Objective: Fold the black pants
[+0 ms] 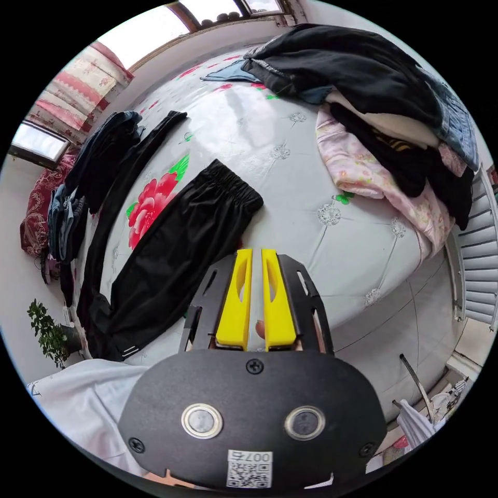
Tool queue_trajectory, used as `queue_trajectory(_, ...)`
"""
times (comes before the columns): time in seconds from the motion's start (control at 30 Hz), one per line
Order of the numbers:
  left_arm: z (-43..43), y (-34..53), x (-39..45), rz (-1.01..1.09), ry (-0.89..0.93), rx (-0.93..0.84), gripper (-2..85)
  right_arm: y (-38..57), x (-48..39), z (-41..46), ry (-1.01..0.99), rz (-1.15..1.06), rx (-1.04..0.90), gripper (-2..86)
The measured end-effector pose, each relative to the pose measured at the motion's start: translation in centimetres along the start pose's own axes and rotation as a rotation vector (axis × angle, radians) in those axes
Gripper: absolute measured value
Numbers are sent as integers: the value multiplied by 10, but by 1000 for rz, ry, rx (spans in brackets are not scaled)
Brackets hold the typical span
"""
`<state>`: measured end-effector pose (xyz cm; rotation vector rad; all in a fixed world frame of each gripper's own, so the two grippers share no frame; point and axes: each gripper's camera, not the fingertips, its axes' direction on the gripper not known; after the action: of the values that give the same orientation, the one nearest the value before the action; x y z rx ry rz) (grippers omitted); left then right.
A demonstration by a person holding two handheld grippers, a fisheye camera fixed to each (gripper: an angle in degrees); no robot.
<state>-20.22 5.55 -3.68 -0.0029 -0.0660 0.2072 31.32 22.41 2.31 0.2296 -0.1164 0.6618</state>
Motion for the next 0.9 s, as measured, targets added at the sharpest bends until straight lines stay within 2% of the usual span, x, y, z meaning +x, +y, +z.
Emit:
queue_trajectory(0.1, -13, 25, -20, -56, -36, -17, 32, -3, -8, -14, -45, -24, 87, 19)
queue_trajectory(0.27, -52, 16, -56, -226, -2, 182, -3, -31, -46, 1, -33, -115, 65, 21)
queue_trajectory(0.33, -58, -22, -52, -208, 21, 268, -8, -48, -73, 16, -43, -160, 39, 20)
queue_trajectory(0.5, -37, -120, -28, -144, 85, 331, -9, -74, -123, 50, -36, -218, -16, 17)
queue_trajectory(0.6, -10, -173, -7, -92, 137, 287, -10, -84, -146, 65, 9, -234, -27, 15)
queue_trajectory(0.73, 44, -213, 11, -39, 8, 89, -10, -97, -162, 84, 57, -248, -75, 8)
queue_trajectory(0.77, 42, -212, 9, -42, -8, 139, -10, -98, -163, 84, 68, -247, -58, 6)
queue_trajectory(0.9, 49, -217, -30, -265, 0, 123, -10, -114, -160, 86, 97, -158, -27, 0)
